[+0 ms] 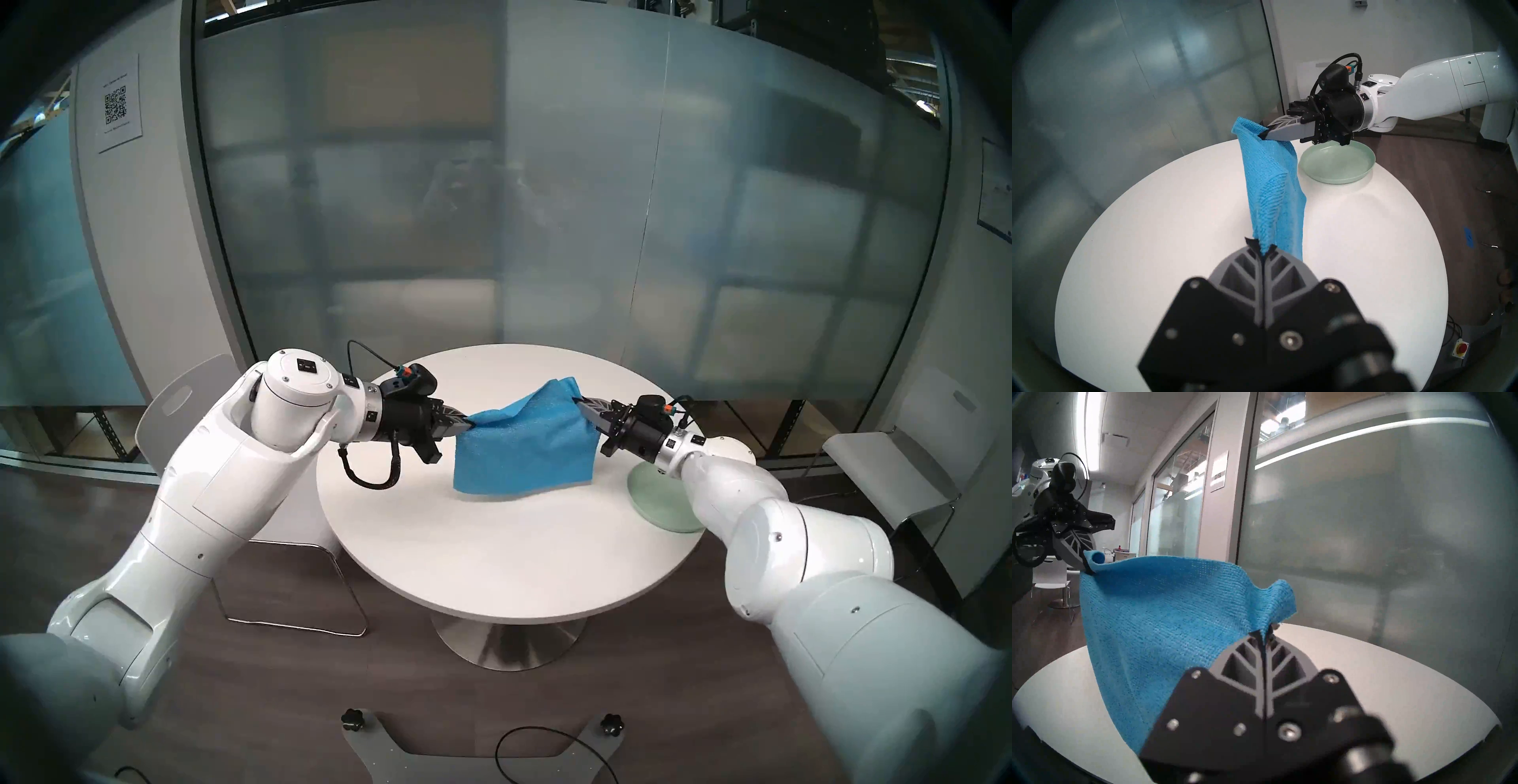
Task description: Fold the napkin in half twice and place it beside the plate
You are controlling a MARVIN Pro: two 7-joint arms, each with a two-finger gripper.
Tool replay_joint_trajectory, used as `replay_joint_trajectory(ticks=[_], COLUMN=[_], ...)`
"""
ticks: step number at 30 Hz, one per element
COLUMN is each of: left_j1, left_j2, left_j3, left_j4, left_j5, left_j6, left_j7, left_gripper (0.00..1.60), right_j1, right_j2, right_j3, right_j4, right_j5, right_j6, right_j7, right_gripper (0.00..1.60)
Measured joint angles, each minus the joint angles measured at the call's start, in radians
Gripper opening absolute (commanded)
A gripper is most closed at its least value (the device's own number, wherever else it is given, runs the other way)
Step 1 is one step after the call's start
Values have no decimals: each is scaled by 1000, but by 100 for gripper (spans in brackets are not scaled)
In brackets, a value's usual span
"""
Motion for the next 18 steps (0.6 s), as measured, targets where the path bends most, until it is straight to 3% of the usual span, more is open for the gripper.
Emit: replay_joint_trajectory(ticks=[18], left_j1=[36], left_j2=[-1], left_j3=[7], left_j4=[-9], left_j5=[-22], left_j6=[-2], left_j7=[-23], left_gripper=[0], right_j1=[-82], right_j2=[-16], right_j3=[6], right_j4=[-1], right_j5=[1], right_j6=[-26], right_j7=[-27], right_gripper=[0])
